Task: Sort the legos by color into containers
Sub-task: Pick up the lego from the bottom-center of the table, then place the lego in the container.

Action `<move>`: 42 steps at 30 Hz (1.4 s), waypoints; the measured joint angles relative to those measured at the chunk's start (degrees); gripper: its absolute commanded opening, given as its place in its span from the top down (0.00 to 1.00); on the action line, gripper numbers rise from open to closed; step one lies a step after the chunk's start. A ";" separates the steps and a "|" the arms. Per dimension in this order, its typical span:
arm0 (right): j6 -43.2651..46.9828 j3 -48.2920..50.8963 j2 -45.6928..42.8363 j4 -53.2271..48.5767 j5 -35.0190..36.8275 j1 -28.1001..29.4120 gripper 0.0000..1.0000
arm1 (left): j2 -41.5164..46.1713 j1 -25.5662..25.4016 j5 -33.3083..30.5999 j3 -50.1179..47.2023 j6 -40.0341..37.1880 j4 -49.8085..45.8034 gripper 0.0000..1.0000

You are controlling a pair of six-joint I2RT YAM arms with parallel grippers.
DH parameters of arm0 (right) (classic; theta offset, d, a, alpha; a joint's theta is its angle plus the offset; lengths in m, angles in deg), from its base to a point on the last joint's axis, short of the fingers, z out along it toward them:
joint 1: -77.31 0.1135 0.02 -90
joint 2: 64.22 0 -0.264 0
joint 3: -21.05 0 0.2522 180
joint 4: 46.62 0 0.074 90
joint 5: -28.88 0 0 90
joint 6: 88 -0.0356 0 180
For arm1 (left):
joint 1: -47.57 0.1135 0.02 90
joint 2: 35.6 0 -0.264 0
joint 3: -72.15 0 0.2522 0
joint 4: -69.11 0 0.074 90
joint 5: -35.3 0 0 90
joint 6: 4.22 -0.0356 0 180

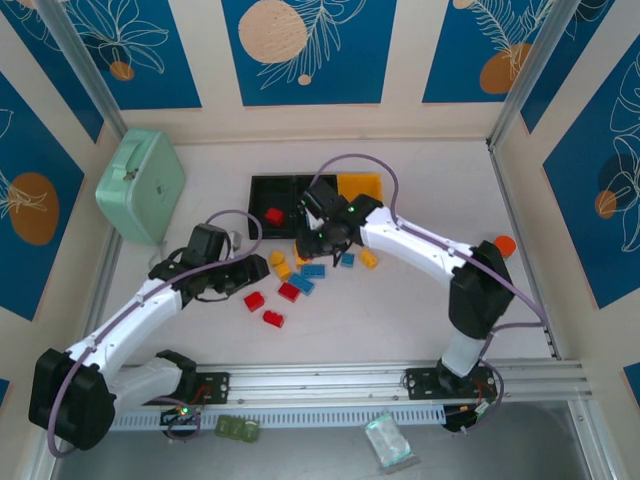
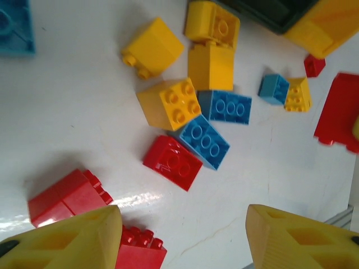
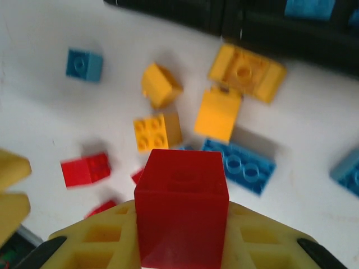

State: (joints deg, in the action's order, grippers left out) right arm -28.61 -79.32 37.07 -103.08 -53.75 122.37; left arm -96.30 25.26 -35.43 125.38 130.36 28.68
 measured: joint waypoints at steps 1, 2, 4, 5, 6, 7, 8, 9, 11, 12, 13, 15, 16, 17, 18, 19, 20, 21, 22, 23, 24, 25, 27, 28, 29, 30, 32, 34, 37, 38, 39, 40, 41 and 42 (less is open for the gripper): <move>0.15 -2.43 1.88 -0.02 -0.52 -0.72 0.71 | 0.00 0.66 -0.13 0.02 0.02 -0.13 0.41; 0.22 -5.05 3.87 -0.15 -1.14 -1.40 0.71 | 0.00 1.09 -0.31 0.02 0.07 -0.35 0.41; 0.24 -10.25 7.76 -0.28 -2.34 -2.36 0.71 | 0.09 1.66 -0.61 0.02 0.17 -0.83 0.40; 0.24 -13.38 9.99 -0.48 -3.02 -2.84 0.71 | 0.24 1.84 -0.92 0.02 0.17 -1.25 0.40; 0.26 -15.82 11.74 -0.52 -3.43 -3.19 0.71 | 0.48 1.99 -1.11 0.02 0.17 -1.49 0.40; 0.22 -19.04 14.03 -0.87 -4.04 -3.61 0.71 | 0.87 2.12 -1.33 0.00 0.20 -1.77 0.40; 0.24 -22.34 16.31 -1.16 -4.63 -3.93 0.71 | 1.36 2.29 -1.38 0.00 0.20 -2.03 0.40; 0.20 -25.38 18.45 -1.64 -5.11 -4.20 0.71 | 1.77 2.40 -1.40 -0.02 0.24 -2.19 0.40; 0.20 -32.00 23.06 -2.80 -6.21 -4.59 0.71 | 2.60 2.58 -1.51 -0.26 0.61 -2.38 0.40; 0.22 -34.84 25.11 -3.23 -6.60 -4.70 0.71 | 2.99 2.62 -1.53 -0.52 0.68 -2.43 0.40; 0.17 -38.38 27.69 -4.09 -7.15 -4.81 0.71 | 3.54 2.69 -1.55 -0.92 0.90 -2.58 0.40; 0.13 -44.96 32.35 -5.77 -8.07 -4.92 0.71 | 4.57 2.69 -1.60 -1.73 1.44 -2.93 0.40; -0.04 -48.37 34.77 -6.71 -8.59 -4.96 0.71 | 5.03 2.71 -1.62 -2.10 1.60 -3.17 0.41; -0.28 -51.63 37.09 -7.61 -9.22 -4.98 0.70 | 5.49 2.71 -1.66 -2.38 1.70 -3.45 0.40; -0.52 -54.29 38.95 -8.35 -9.62 -5.03 0.70 | 5.77 2.71 -1.75 -2.58 1.73 -3.74 0.40; -0.87 -57.13 41.05 -9.01 -10.12 -5.03 0.70 | 6.14 2.71 -1.75 -2.75 1.73 -4.22 0.40; -1.18 -59.60 42.95 -9.75 -10.64 -5.03 0.70 | 6.43 2.71 -1.77 -2.91 1.79 -4.48 0.40; -1.46 -61.11 44.24 -10.05 -10.97 -5.05 0.70 | 6.73 2.71 -1.77 -3.06 1.90 -4.70 0.40; -1.88 -62.49 45.53 -10.47 -11.41 -5.07 0.70 | 7.02 2.75 -1.77 -3.19 1.92 -4.90 0.40; -2.27 -63.19 46.42 -10.64 -11.80 -5.07 0.70 | 7.28 2.80 -1.77 -3.32 1.95 -5.11 0.40; -2.62 -63.39 47.08 -10.73 -12.13 -5.07 0.69 | 7.41 2.80 -1.79 -3.41 1.95 -5.38 0.40; -3.04 -63.39 47.60 -10.78 -12.39 -5.07 0.69 | 7.45 2.80 -1.79 -3.43 1.95 -5.64 0.40; -3.76 -63.39 48.22 -10.82 -12.66 -5.07 0.68 | 7.45 2.80 -1.79 -3.54 1.95 -5.75 0.40; -4.04 -63.39 48.46 -10.86 -12.83 -5.07 0.66 | 7.45 2.80 -1.79 -3.58 1.95 -5.77 0.40; -4.42 -63.39 48.50 -10.86 -12.96 -5.07 0.64 | 7.45 2.80 -1.79 -3.65 1.95 -5.75 0.40; -4.63 -63.39 48.50 -10.86 -13.07 -5.07 0.62 | 7.45 2.80 -1.79 -3.74 1.92 -5.77 0.40; -5.01 -63.41 48.50 -10.73 -13.44 -5.07 0.55 | 7.45 2.80 -1.77 -3.80 1.92 -5.77 0.40; -5.27 -63.41 48.50 -10.73 -13.44 -5.07 0.53 | 7.45 2.80 -1.77 -3.82 1.92 -5.77 0.40; -5.29 -63.41 48.50 -10.73 -13.44 -5.07 0.52 | 7.45 2.80 -1.77 -3.93 1.95 -5.75 0.40; -5.31 -63.43 48.50 -10.75 -13.44 -5.07 0.52 | 7.45 2.80 -1.79 -3.98 1.95 -5.77 0.40; -5.38 -63.49 48.50 -10.78 -13.44 -5.07 0.52 | 7.45 2.80 -1.79 -3.98 1.95 -5.77 0.41; -5.40 -63.65 48.50 -10.80 -13.46 -5.07 0.52 | 7.45 2.80 -1.79 -3.98 1.95 -5.77 0.40; -5.38 -63.82 48.50 -10.84 -13.44 -5.07 0.52 | 7.45 2.82 -1.77 -3.98 1.92 -5.77 0.40; -5.38 -64.04 48.50 -10.88 -13.44 -5.07 0.52 | 7.45 2.80 -1.79 -3.98 1.95 -5.77 0.40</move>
State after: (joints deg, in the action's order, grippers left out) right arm -33.99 -143.36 85.57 -113.97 -67.19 117.30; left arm -88.85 28.06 -37.22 121.40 132.31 22.91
